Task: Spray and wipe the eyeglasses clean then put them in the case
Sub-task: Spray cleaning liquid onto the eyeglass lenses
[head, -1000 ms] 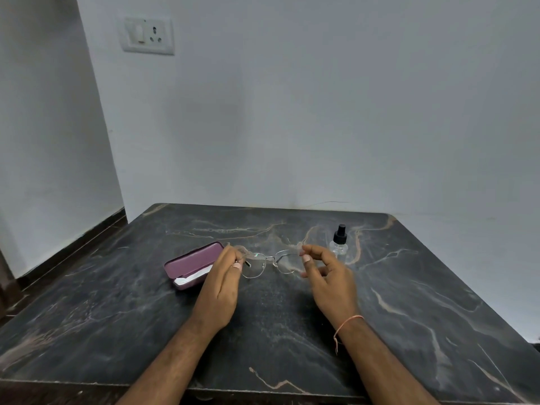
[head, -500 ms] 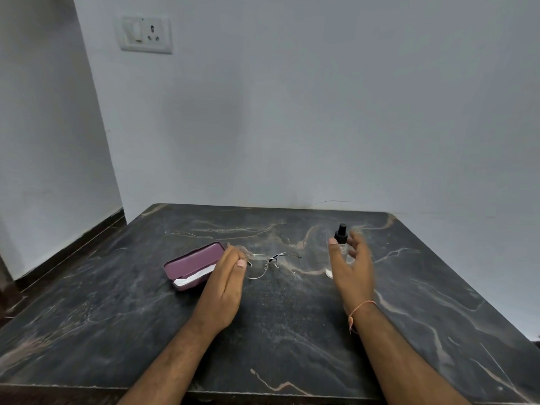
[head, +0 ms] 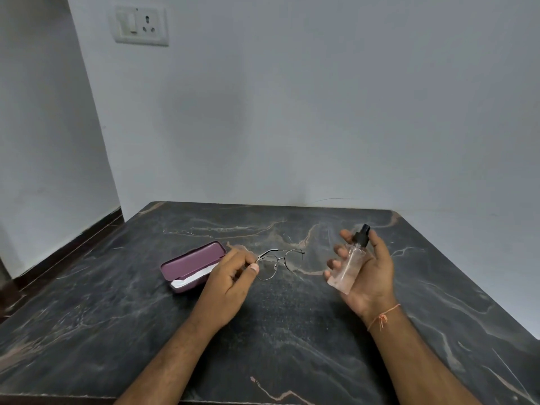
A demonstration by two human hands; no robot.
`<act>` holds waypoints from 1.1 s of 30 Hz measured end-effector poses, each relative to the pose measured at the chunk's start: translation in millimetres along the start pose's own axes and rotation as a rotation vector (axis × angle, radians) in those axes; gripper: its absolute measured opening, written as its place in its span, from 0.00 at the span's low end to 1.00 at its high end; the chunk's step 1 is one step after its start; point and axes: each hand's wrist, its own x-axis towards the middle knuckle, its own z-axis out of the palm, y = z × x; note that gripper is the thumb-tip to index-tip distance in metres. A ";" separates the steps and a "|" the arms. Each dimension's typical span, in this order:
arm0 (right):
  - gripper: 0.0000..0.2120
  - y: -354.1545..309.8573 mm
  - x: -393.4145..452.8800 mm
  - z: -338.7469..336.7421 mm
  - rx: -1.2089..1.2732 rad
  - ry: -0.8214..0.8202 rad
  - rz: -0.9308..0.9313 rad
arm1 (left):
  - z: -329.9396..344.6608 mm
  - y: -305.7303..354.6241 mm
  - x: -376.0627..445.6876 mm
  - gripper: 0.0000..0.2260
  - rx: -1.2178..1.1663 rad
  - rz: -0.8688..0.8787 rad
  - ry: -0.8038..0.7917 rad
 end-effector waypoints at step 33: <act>0.31 27.0 -9.9 18.3 -0.976 0.062 -0.301 | -3.6 7.1 4.0 0.14 -0.180 -0.165 0.070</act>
